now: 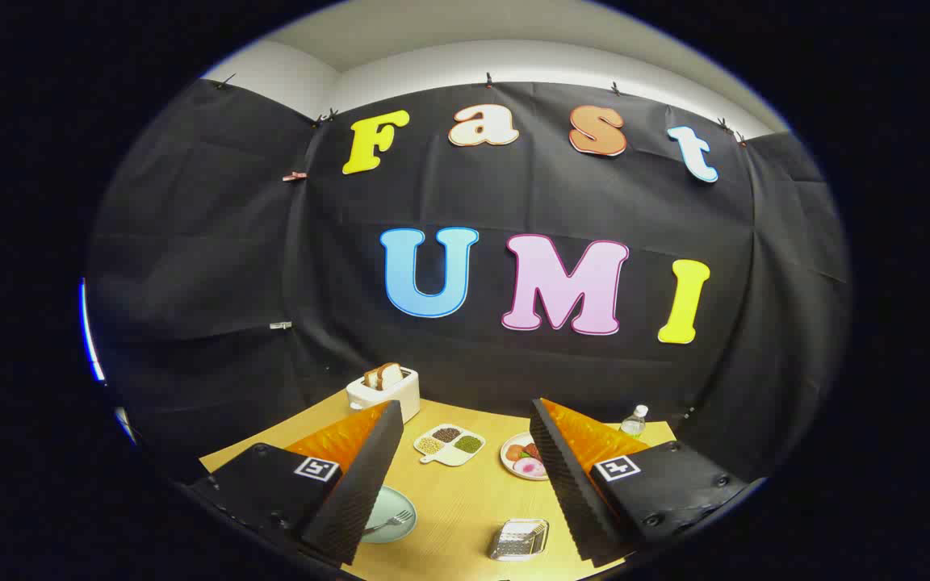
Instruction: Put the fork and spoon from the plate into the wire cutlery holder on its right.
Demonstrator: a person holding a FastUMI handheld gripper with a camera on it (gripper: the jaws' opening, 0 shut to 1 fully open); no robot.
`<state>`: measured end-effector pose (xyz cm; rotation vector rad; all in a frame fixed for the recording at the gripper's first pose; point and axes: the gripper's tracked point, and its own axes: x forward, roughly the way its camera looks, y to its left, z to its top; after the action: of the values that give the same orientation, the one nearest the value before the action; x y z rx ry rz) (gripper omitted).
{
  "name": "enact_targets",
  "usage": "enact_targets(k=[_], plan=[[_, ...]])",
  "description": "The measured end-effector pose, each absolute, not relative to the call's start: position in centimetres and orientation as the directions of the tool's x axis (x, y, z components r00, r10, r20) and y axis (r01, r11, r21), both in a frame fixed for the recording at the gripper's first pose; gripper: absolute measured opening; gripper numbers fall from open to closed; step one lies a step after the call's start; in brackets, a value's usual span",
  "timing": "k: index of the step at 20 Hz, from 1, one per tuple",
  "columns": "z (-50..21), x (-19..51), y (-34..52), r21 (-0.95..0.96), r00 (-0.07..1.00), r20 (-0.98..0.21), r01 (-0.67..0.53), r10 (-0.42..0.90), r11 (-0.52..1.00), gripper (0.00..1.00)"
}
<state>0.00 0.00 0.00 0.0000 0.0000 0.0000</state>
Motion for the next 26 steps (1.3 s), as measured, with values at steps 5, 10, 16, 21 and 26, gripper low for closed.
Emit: enact_targets(k=[5, 10, 16, 21, 26], plan=[[-0.5, 0.5, -0.1, 0.012, 1.000, -0.017, 0.017, -0.017, 1.000, 0.98], [-0.8, 1.1, 0.5, 0.008, 0.999, -0.027, 0.023, -0.022, 1.000, 0.98], [-1.2, 2.1, 1.6, 0.014, 0.999, -0.042, 0.030, -0.030, 0.999, 0.98], [-8.1, 2.9, 7.2, 0.136, 0.952, -0.290, -0.056, 0.094, 0.989, 0.98], [-20.9, 2.6, 13.7, 0.236, 0.773, -0.599, -0.079, 0.209, 0.968, 0.98]])
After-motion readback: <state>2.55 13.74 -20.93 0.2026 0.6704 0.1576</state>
